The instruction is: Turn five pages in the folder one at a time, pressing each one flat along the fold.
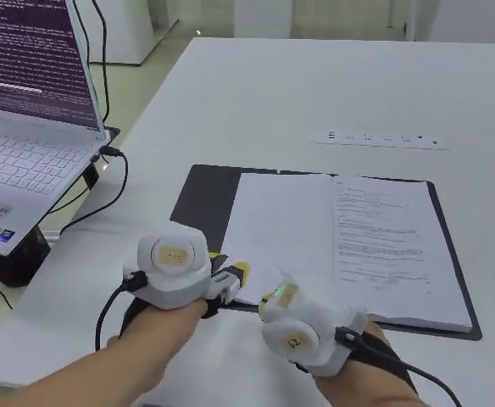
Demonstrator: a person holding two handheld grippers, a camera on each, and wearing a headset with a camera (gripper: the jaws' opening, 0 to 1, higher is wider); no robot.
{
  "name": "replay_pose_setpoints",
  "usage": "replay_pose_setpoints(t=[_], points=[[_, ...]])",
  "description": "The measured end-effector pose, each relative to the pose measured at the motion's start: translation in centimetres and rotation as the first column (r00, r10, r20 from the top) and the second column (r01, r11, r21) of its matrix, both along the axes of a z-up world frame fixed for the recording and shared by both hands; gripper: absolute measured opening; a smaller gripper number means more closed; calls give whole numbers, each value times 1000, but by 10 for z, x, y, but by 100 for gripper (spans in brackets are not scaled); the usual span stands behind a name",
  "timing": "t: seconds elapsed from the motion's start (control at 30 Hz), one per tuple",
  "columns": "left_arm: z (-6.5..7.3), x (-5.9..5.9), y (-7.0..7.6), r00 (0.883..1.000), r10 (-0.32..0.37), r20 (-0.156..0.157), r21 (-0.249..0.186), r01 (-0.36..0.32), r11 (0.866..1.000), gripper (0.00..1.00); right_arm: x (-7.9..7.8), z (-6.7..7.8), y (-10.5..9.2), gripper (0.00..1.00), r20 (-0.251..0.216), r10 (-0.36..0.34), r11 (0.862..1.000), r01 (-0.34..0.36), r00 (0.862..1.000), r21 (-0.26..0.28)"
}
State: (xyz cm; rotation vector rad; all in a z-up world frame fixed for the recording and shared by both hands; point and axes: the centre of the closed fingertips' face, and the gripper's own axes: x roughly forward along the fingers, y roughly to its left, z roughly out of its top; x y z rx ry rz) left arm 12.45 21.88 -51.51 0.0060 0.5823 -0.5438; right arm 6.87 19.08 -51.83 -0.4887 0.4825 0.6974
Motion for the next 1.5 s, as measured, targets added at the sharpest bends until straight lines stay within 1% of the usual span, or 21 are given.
replay_pose_setpoints(t=[0.03, 0.13, 0.3, 0.4, 0.5, 0.57, 0.67, 0.7, 0.73, 0.8, 0.87, 0.9, 0.93, 0.97, 1.07, 1.1, 1.13, 1.17, 1.37, 1.43, 1.5], points=[[-3, 0, -1, 1000, -3, -6, 9, 3, 1000, 21, 3, 4, -5, 0, 0, -27, 999, 27, 1000, 31], [-15, -1, -5, 1000, -5, -29, 42, 7, 999, 20, 11, 11, -19, 0, 4, -73, 995, 72, 997, 70], [-29, -6, -5, 999, 4, -52, 81, 1, 997, 19, 26, 13, -46, 0, -43, -173, 969, 178, 984, 171], [-34, -8, -2, 999, 16, -50, 104, -11, 995, 19, 36, 14, -61, 0, -71, -219, 948, 229, 973, 220], [-37, -10, -1, 998, 31, -55, 109, -25, 994, 19, 48, 13, -75, 0, -67, -237, 938, 246, 969, 242], [-39, -12, 0, 997, 38, -61, 115, -31, 993, 19, 56, 13, -82, 0, -94, -259, 918, 275, 961, 286], [-39, -12, 1, 997, 56, -52, 114, -50, 992, 18, 70, 10, -92, 0, -154, -292, 870, 329, 944, 367], [-40, -12, 1, 997, 60, -50, 113, -54, 992, 18, 73, 9, -95, 0, -161, -301, 862, 340, 940, 376], [-40, -12, 1, 997, 65, -47, 113, -59, 992, 18, 78, 7, -98, 0, -160, -298, 865, 337, 941, 372], [-40, -12, 1, 997, 72, -40, 118, -67, 991, 18, 85, 4, -101, 0, -185, -310, 844, 360, 933, 398], [-41, -12, 1, 997, 75, -30, 127, -70, 989, 18, 93, -1, -106, 0, -230, -333, 807, 402, 914, 431], [-41, -13, 1, 997, 74, -21, 135, -71, 988, 18, 98, -4, -109, 0, -260, -350, 785, 433, 900, 444], [-41, -13, 1, 997, 71, -14, 140, -68, 988, 18, 100, -7, -112, 0, -276, -358, 776, 448, 892, 444], [-41, -13, 1, 998, 69, -8, 139, -67, 988, 18, 105, -10, -114, 0, -273, -355, 777, 444, 894, 445], [-41, -12, 2, 998, 70, 2, 129, -70, 989, 18, 112, -17, -115, 0, -317, -355, 747, 471, 880, 469], [-41, -12, 2, 998, 70, 4, 128, -70, 989, 18, 115, -18, -114, 0, -335, -353, 733, 480, 874, 482], [-41, -12, 2, 997, 72, 5, 125, -72, 989, 18, 117, -19, -115, 0, -338, -353, 731, 483, 872, 482], [-41, -12, 2, 997, 71, 7, 126, -71, 989, 18, 120, -20, -115, 0, -329, -358, 735, 481, 874, 477], [-41, -12, 2, 997, 79, 18, 116, -80, 990, 18, 138, -24, -117, 0, -344, -378, 711, 507, 860, 488], [-41, -12, 2, 996, 81, 21, 113, -83, 990, 18, 144, -24, -119, 0, -350, -385, 695, 518, 854, 499], [-41, -12, 2, 997, 80, 24, 112, -82, 990, 18, 147, -23, -119, 0, -346, -396, 692, 524, 850, 496]])
